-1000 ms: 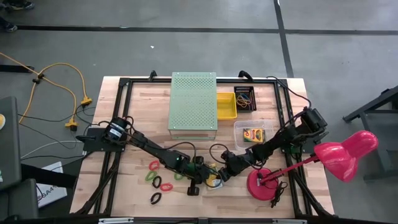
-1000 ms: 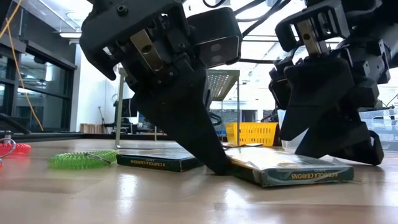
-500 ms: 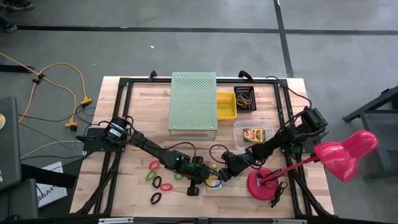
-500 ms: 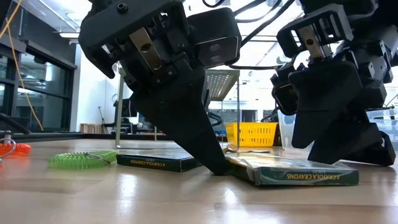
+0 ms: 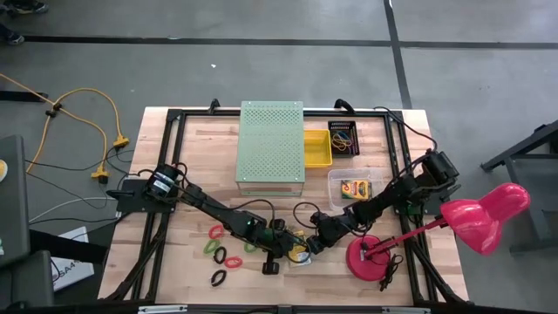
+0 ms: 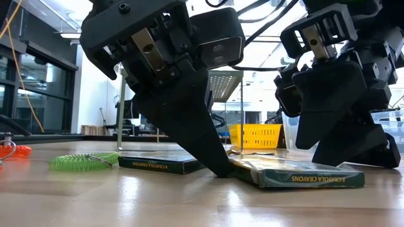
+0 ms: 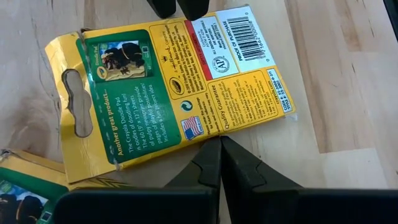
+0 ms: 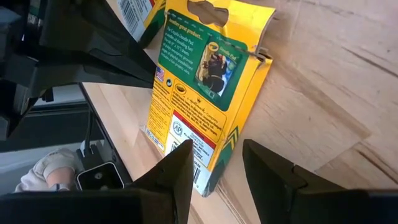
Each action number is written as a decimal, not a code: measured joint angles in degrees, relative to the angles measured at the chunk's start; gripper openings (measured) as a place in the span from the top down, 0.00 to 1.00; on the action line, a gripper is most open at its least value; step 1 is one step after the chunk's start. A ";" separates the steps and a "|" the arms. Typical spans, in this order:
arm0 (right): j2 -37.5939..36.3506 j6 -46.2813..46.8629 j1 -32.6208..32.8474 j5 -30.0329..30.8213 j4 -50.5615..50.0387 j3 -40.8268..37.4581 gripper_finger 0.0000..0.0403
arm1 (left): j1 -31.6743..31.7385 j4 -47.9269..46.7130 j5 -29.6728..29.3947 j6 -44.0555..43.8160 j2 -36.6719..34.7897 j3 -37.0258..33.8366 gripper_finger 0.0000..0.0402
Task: Pick & Place Office Desk Supplies
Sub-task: Put the crayon box into the transparent bin
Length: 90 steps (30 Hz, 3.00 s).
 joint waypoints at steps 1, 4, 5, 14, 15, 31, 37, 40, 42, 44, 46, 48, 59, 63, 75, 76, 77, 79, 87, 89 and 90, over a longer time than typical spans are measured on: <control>0.02 0.00 0.00 -0.04 0.02 0.00 0.68 | 0.00 0.01 0.01 0.00 0.00 0.00 1.00; 0.02 -0.05 0.00 -0.07 -0.05 0.00 0.68 | 0.08 0.36 0.00 0.05 0.02 -0.05 1.00; 0.02 -0.04 0.04 -0.15 -0.10 0.00 0.68 | 0.24 0.66 0.00 0.33 0.02 -0.09 1.00; 0.00 1.17 0.98 -0.63 -2.94 0.07 0.68 | 1.86 1.93 0.81 1.62 0.02 -0.13 1.00; 0.00 1.16 1.05 -0.64 -3.02 0.07 0.68 | 1.98 2.06 0.92 1.73 0.02 -0.13 1.00; 0.02 -2.87 -0.24 -1.51 -1.20 -0.07 0.68 | 5.13 6.21 4.33 4.76 0.07 -0.05 1.00; 0.13 -4.73 -0.24 0.46 1.65 -0.33 0.68 | 5.24 6.05 4.72 4.79 0.07 -0.02 1.00; 0.13 -5.77 -0.24 0.99 2.03 -0.33 0.68 | 5.22 6.00 4.72 4.74 0.07 -0.02 1.00; 0.13 -5.90 -0.24 1.15 2.14 -0.33 0.68 | 5.22 5.95 4.72 4.73 0.07 -0.02 1.00; 0.13 -5.93 -0.24 1.27 2.29 -0.33 0.68 | 5.22 5.85 4.72 4.72 0.07 -0.02 1.00; 0.13 -5.71 0.08 1.51 2.25 -0.33 0.68 | 5.22 5.59 4.71 4.34 0.07 0.02 1.00; 0.13 -4.29 0.15 1.75 1.32 -0.19 0.68 | 5.17 5.40 4.69 4.28 0.07 0.04 1.00; 0.04 -3.11 0.50 2.27 -1.10 0.09 0.68 | 2.08 4.19 -3.31 6.69 -2.59 -0.04 1.00; 0.04 -3.11 0.48 2.19 -1.20 0.07 0.68 | 1.42 2.77 -4.90 6.42 -2.83 0.02 1.00; 0.04 -3.08 0.46 1.88 -0.93 0.00 0.68 | -1.74 -1.00 -11.82 8.08 -5.63 -0.35 1.00; 0.04 -3.06 0.46 1.86 -0.79 0.00 0.68 | -2.00 -0.85 -12.59 8.48 -5.78 -0.35 1.00; 0.04 -3.08 0.48 1.90 -0.76 0.00 0.68 | -2.28 -0.61 -13.23 8.92 -6.12 -0.31 1.00; 0.04 -3.08 0.48 1.87 -0.73 0.00 0.68 | -2.83 -0.16 -14.26 9.87 -6.45 -0.26 1.00; 0.04 -3.06 0.50 2.02 -0.69 -0.02 0.68 | -2.99 3.28 -15.45 12.31 -6.49 -0.20 1.00; 0.04 -3.06 0.50 2.03 -0.68 -0.02 0.68 | -2.99 4.52 -15.41 14.13 -6.49 -0.20 1.00; 0.04 -3.04 0.50 2.03 -0.68 -0.02 0.68 | -3.01 5.17 -15.41 15.07 -6.49 -0.18 1.00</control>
